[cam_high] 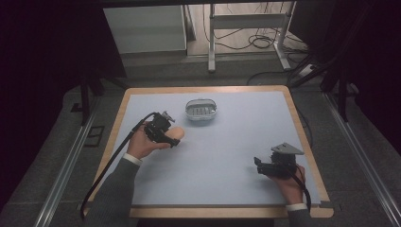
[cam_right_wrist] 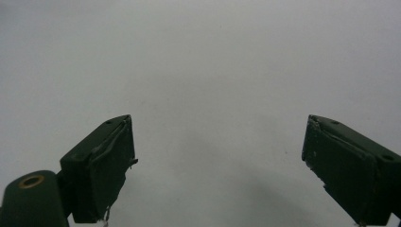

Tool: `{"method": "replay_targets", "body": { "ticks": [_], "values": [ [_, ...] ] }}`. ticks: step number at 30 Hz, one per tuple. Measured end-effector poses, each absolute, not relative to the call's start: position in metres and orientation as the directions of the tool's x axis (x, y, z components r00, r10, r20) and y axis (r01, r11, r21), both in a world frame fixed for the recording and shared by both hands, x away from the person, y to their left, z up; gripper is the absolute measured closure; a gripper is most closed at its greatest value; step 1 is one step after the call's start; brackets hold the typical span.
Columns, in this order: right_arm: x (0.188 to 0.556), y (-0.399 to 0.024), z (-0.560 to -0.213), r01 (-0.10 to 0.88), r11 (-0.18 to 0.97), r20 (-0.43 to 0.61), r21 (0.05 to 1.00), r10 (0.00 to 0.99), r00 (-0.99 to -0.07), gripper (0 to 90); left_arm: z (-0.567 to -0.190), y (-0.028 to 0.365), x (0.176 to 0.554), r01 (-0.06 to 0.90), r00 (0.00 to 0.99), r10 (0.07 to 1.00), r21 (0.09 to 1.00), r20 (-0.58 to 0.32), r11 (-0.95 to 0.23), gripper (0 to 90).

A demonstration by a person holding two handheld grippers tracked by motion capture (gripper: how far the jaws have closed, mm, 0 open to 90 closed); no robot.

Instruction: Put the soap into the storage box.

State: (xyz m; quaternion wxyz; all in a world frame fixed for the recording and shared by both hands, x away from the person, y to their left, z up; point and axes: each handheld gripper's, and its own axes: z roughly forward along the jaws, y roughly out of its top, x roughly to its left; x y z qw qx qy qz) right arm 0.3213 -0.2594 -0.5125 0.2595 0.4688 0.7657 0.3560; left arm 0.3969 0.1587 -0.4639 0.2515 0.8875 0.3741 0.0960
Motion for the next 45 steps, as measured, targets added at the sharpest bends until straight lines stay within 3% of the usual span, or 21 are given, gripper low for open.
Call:
{"method": "replay_targets", "body": {
  "ticks": [45],
  "values": [
    [0.323,-0.259,-0.516,0.544,0.316,-0.064,0.777,0.9,-0.432,10.2,-0.453,0.148,0.437,0.613,0.714,0.699,0.514,-0.036,-0.6,32.8]
  ]
}}
